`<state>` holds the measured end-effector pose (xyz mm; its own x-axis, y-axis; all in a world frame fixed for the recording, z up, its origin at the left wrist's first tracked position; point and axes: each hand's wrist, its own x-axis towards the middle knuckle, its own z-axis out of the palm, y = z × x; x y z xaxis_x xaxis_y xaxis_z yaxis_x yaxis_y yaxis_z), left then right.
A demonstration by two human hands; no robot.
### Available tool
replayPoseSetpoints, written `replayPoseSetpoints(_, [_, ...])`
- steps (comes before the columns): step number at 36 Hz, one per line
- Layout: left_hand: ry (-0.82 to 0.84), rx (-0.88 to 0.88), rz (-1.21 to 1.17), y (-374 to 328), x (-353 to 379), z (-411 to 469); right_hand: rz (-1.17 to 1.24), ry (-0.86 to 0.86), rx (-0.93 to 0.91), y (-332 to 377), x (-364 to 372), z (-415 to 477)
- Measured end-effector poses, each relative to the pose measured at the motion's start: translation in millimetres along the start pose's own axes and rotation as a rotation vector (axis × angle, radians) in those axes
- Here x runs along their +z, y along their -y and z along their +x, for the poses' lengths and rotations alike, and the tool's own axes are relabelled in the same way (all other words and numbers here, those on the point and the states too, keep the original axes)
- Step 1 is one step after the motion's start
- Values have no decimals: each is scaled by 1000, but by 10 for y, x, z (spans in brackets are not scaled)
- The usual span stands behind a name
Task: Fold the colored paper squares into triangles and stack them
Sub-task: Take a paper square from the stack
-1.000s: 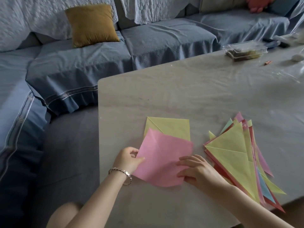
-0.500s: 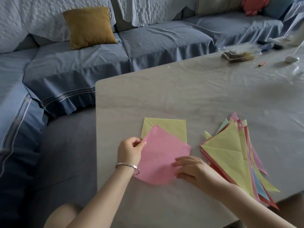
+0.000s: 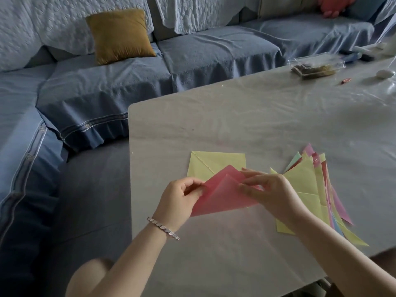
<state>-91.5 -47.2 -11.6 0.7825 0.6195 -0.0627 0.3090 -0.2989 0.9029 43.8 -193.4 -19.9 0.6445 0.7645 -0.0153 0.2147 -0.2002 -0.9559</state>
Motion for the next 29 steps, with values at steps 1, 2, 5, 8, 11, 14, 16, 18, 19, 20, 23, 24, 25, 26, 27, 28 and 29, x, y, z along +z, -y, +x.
replayPoseSetpoints(1, [8, -4, 5, -10, 8, -12, 16, -17, 16, 2, 4, -15])
replayPoseSetpoints(2, [6, -4, 19, -13, 15, -20, 35, -35, 31, 12, 9, -32])
replayPoseSetpoints(5, [-53, 50, 88, -49, 39, -60, 79, -90, 57, 60, 27, -80])
replayPoseSetpoints(8, [-126, 163, 73, -131, 85, -125, 97, -124, 67, 107, 51, -109])
replayPoseSetpoints(11, [-198, 307, 116, -162, 147, -160, 124, -136, 79, 158, 76, -127])
replayPoseSetpoints(14, [-299, 387, 151, -150, 204, -159, 126, -159, 75, 203, 81, -146])
replayPoseSetpoints(16, [-352, 410, 128, -159, 231, -163, 123, -173, 55, 230, 80, -158])
replayPoseSetpoints(18, [-386, 422, 110, -168, 250, -169, 123, -194, 34, 250, 80, -169])
replayPoseSetpoints(19, [-394, 426, 103, -171, 255, -173, 124, -203, 24, 261, 82, -174])
replayPoseSetpoints(20, [-400, 426, 99, -173, 257, -174, 128, -210, 18, 271, 86, -178])
replayPoseSetpoints(23, [-390, 431, 101, -172, 252, -189, 145, -227, 10, 298, 103, -193])
replayPoseSetpoints(24, [-383, 429, 100, -174, 248, -194, 147, -234, 7, 301, 110, -196])
replayPoseSetpoints(25, [-377, 427, 95, -177, 245, -200, 155, -243, 10, 305, 116, -200])
replayPoseSetpoints(26, [-375, 426, 92, -180, 243, -202, 172, -251, 19, 307, 120, -204])
replayPoseSetpoints(27, [-375, 429, 92, -182, 242, -204, 198, -256, 32, 313, 126, -210])
replayPoseSetpoints(28, [-377, 433, 92, -186, 242, -206, 228, -257, 45, 316, 129, -217])
replayPoseSetpoints(29, [-381, 437, 92, -187, 242, -206, 256, -257, 57, 322, 131, -226])
